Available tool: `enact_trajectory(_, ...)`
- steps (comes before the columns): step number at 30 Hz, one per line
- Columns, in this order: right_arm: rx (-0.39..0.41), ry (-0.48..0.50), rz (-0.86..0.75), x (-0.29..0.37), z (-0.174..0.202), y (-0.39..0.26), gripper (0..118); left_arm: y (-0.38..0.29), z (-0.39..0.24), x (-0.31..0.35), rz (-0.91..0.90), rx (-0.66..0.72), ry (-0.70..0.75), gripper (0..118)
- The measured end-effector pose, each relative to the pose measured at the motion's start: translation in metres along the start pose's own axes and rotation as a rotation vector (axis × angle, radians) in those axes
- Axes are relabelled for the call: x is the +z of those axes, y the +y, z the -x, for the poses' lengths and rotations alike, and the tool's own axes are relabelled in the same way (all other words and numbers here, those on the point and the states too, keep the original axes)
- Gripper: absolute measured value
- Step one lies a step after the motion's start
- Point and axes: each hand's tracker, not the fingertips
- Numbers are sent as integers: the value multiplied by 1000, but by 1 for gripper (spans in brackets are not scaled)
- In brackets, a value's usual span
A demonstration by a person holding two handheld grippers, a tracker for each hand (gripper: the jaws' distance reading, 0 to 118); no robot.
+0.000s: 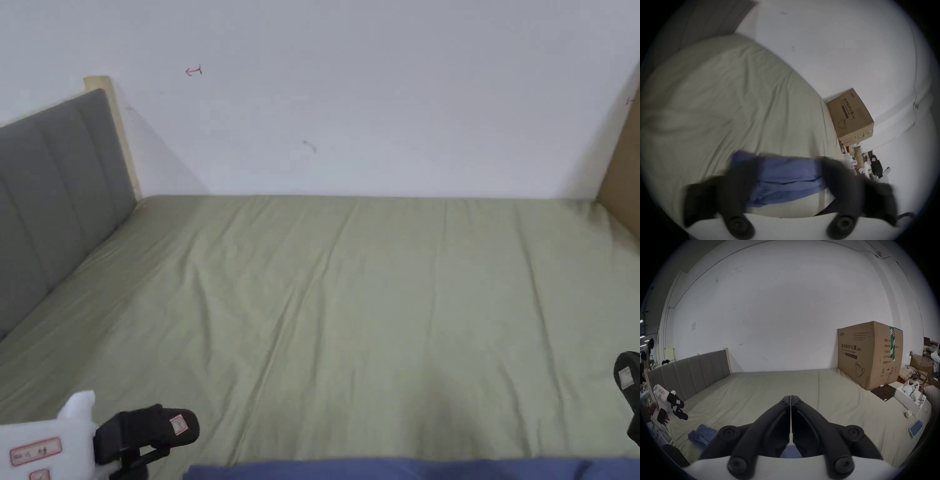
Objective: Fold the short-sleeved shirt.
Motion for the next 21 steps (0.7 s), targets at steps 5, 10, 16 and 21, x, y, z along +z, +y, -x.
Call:
enact_trajectory(5,-4,11,31,-8,8,5,1,8,78,-32,71,98,-49,118)
enact_trajectory(10,24,24,61,-15,15,11,1,-19,62,-48,59,181,-248,118)
enact_trajectory(16,27,48,81,-21,23,16,1,-35,43,-74,139,221,-396,118)
enact_trajectory(21,48,65,114,-23,31,15,1,-30,66,-65,70,150,46,7)
